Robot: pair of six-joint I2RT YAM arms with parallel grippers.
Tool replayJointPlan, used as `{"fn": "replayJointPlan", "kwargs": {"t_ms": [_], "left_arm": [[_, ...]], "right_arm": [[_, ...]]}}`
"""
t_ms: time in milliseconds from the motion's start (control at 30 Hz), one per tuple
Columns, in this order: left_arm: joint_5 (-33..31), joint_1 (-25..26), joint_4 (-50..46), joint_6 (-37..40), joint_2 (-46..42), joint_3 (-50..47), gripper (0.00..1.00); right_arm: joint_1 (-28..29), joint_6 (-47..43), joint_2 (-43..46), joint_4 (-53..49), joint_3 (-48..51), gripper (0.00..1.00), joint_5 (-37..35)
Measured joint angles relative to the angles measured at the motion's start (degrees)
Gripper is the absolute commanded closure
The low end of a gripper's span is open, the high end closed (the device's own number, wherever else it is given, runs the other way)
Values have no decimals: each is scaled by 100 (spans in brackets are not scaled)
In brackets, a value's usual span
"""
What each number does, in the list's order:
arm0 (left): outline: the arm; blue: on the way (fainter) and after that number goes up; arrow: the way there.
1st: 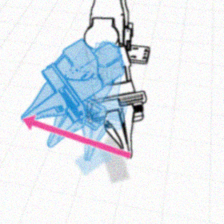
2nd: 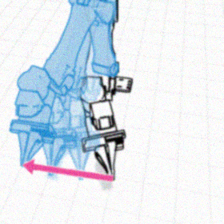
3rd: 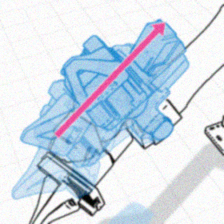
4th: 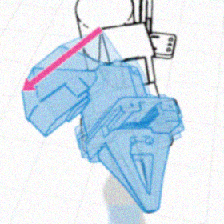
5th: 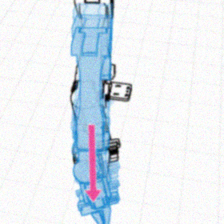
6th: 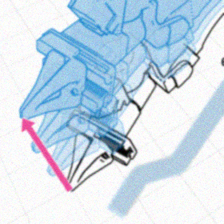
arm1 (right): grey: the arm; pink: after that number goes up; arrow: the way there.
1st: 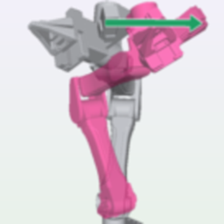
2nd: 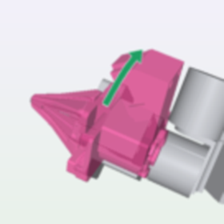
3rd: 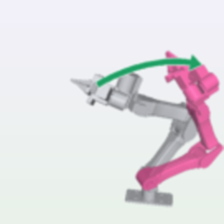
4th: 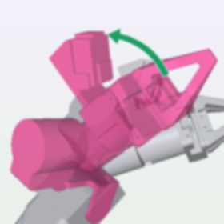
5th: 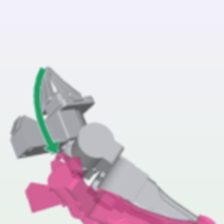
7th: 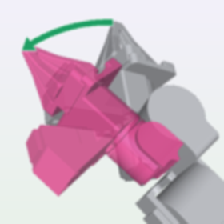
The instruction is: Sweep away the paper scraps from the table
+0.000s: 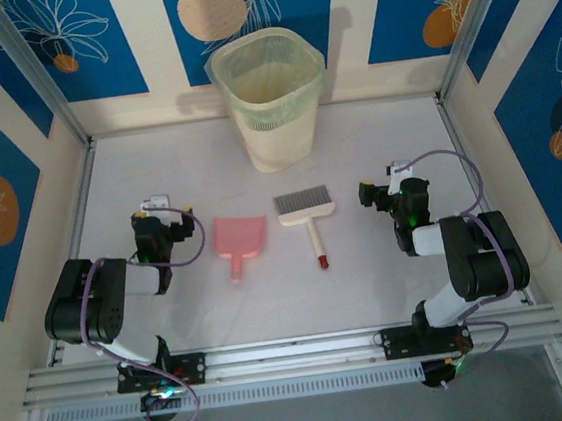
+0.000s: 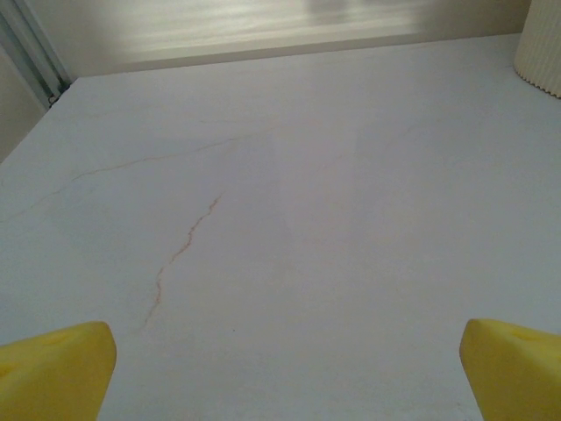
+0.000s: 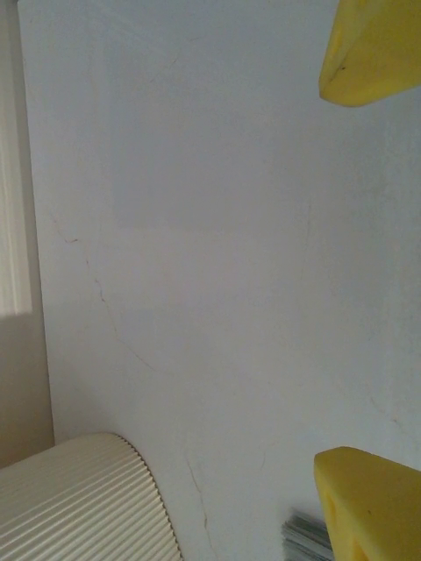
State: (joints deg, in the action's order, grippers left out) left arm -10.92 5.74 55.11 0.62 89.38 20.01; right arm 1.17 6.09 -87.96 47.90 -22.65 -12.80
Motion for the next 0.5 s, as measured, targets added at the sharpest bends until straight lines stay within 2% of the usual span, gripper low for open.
{"fn": "replayJointPlan", "kwargs": {"t_ms": [500], "left_arm": [[0,0,-35,0,0,9,0]], "right_arm": [[85,-2,0,2,0,1,-7]]}}
